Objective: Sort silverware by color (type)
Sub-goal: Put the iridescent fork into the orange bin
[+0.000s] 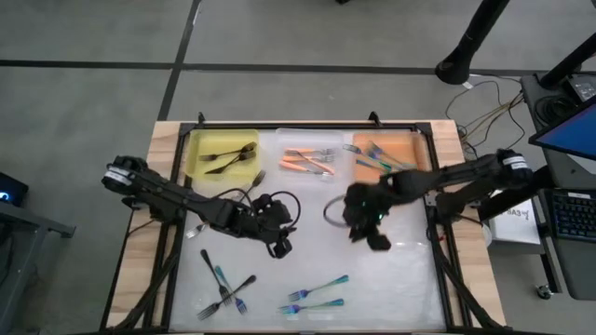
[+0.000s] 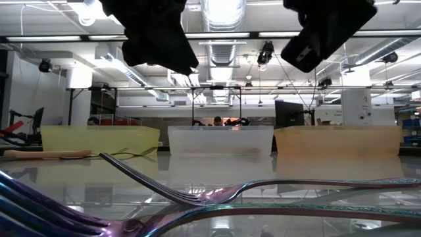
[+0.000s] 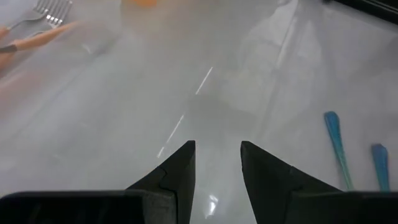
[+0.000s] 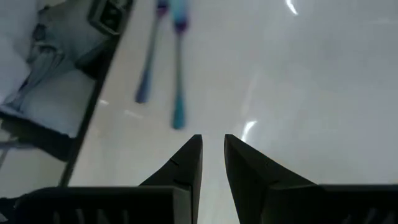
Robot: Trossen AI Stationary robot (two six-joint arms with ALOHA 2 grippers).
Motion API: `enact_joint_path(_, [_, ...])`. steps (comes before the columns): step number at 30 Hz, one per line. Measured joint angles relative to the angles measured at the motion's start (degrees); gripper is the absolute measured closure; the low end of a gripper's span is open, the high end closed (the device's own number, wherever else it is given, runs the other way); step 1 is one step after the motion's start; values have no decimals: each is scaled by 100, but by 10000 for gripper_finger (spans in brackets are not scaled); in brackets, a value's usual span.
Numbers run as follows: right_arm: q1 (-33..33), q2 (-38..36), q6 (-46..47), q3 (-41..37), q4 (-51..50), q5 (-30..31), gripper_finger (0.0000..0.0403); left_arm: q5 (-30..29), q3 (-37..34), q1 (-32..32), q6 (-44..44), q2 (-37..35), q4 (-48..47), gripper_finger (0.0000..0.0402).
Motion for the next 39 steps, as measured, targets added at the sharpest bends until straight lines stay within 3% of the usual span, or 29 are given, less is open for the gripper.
enact_joint_path(7, [1023, 817, 615, 0, 1121, 90, 344, 250, 0, -399, -73, -2, -8, 293])
enact_joint_path(11, [1437, 1396, 891, 143, 1623, 747, 344, 498, 0, -736, -249, -9, -59, 293])
enact_joint_path(18, [1826, 2359, 1080, 844, 1629, 1856, 344, 536, 0, -1447, -741, -153, -418, 293])
enact_joint_path(28, [2022, 3524, 1312, 1999, 1329, 1784, 344, -50, 0, -2291, -1278, -352, -473, 293])
enact_joint_path(39, [2162, 4315, 1084, 2909, 655, 1841, 344, -186, 0, -2727, -1612, -369, -471, 293])
